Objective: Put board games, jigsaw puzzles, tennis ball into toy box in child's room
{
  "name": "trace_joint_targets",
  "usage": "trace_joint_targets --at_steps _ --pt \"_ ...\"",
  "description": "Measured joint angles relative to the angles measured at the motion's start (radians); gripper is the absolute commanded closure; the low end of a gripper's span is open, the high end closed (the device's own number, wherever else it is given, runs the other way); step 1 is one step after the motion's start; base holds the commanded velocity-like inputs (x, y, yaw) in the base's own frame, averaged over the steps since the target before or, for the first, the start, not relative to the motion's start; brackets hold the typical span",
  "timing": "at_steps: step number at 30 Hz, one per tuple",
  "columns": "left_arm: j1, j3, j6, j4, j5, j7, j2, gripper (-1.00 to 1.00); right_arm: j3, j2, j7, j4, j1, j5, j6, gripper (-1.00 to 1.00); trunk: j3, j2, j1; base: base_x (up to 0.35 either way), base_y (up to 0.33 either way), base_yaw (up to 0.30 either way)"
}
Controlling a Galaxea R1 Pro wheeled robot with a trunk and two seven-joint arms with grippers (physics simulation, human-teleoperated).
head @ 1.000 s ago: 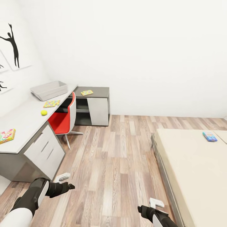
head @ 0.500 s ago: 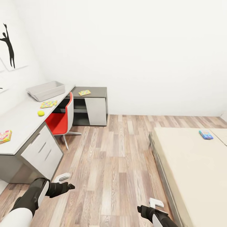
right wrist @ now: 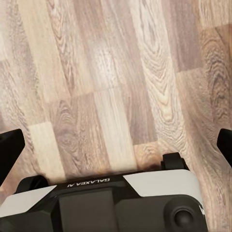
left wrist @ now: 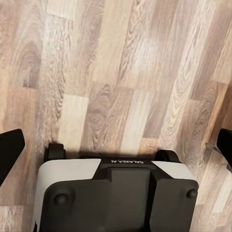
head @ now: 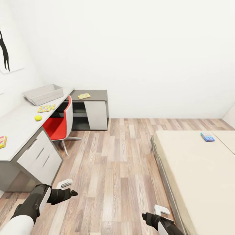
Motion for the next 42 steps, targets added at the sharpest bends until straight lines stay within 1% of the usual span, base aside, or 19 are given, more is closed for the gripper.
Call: trace_joint_targets --at_steps 19,30,42 --pt "0.000 0.000 0.000 0.000 0.000 0.000 0.000 -1.00 0.000 0.000 0.000 0.001 0.000 0.000 0.000 -1.00 0.000 0.000 0.000 -0.063 -0.006 0.000" --pt "0.000 0.000 0.000 0.000 0.000 0.000 0.000 -1.00 0.000 0.001 0.000 0.001 0.000 0.000 0.000 -1.00 0.000 0.000 0.000 -0.057 -0.047 0.000" --pt "0.000 0.000 0.000 0.000 0.000 0.002 -0.003 -1.00 0.001 0.001 -0.002 0.001 0.000 0.000 0.000 -1.00 0.000 0.000 0.000 -0.002 -0.134 0.000"
